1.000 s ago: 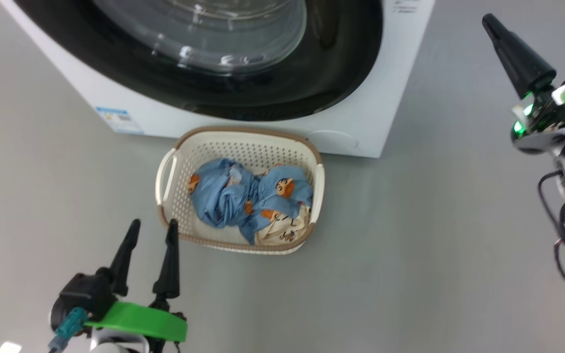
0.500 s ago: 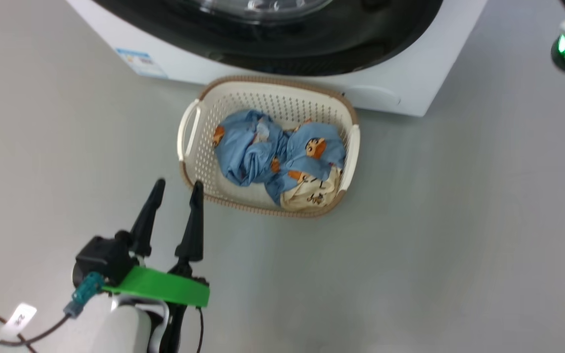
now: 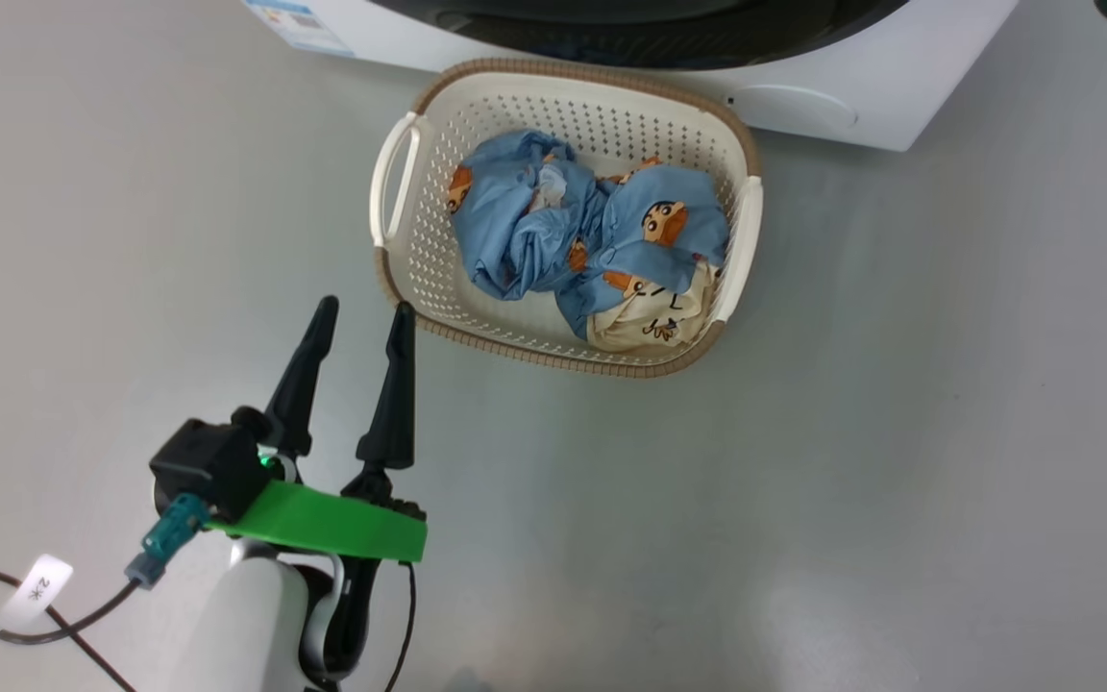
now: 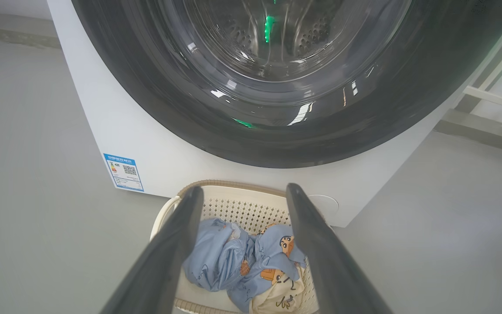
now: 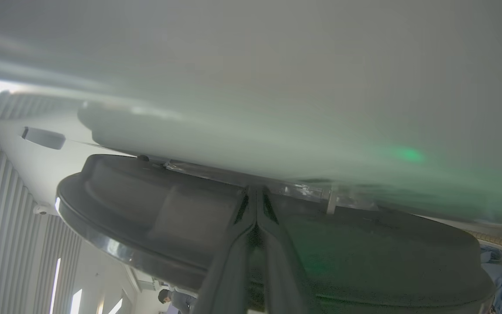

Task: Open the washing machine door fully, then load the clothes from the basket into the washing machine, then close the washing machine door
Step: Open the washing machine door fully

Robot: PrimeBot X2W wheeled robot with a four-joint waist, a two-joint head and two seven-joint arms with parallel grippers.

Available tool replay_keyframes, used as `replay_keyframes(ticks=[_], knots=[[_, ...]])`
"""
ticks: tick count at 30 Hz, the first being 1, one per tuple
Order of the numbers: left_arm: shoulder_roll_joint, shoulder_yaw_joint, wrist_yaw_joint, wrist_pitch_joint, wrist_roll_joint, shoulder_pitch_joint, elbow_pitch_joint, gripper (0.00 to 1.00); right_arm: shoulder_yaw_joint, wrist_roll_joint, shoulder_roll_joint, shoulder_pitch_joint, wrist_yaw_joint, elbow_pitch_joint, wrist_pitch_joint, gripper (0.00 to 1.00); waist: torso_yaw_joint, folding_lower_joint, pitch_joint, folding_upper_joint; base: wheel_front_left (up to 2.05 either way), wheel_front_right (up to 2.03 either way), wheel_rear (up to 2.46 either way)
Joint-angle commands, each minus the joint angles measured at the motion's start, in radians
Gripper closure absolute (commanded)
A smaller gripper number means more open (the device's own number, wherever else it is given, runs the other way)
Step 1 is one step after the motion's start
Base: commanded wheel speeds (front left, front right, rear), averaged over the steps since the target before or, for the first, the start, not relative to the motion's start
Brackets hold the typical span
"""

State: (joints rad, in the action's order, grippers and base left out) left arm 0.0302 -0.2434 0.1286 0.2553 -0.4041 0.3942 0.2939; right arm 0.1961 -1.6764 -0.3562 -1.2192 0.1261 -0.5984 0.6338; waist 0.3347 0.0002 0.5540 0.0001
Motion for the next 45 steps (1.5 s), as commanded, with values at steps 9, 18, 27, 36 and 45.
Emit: replay_keyframes(ticks=[9, 18, 27, 36, 45], knots=[[0.02, 0.018, 0.002, 0.006, -0.033, 0.03, -0.03, 0.0, 0.024, 0.034, 0.027, -0.058, 0.005, -0.004, 0.026, 1.0, 0.018, -0.0002, 0.03, -0.0001, 0.0, 0.0, 0.0], [0.02, 0.021, 0.002, 0.006, -0.033, 0.028, -0.021, 0.0, 0.045, 0.062, 0.042, -0.01, 0.005, 0.014, 0.032, 1.0, 0.012, -0.0002, 0.003, -0.0001, 0.0, 0.0, 0.0], [0.02, 0.031, 0.002, 0.006, -0.019, 0.011, -0.016, 0.0, 0.062, 0.063, 0.064, 0.07, 0.005, 0.045, 0.054, 1.0, -0.002, -0.0002, -0.045, -0.0001, 0.0, 0.0, 0.0], [0.02, 0.042, 0.002, 0.006, 0.008, -0.023, -0.007, 0.0, 0.082, 0.061, 0.093, 0.157, 0.005, 0.077, 0.079, 1.0, -0.026, -0.0002, -0.108, -0.0001, 0.0, 0.0, 0.0], [0.027, 0.049, 0.002, 0.006, 0.04, -0.098, -0.001, 0.0, 0.102, 0.054, 0.123, 0.29, 0.005, 0.131, 0.11, 1.0, -0.046, -0.0002, -0.203, -0.0001, 0.0, 0.0, 0.0]])
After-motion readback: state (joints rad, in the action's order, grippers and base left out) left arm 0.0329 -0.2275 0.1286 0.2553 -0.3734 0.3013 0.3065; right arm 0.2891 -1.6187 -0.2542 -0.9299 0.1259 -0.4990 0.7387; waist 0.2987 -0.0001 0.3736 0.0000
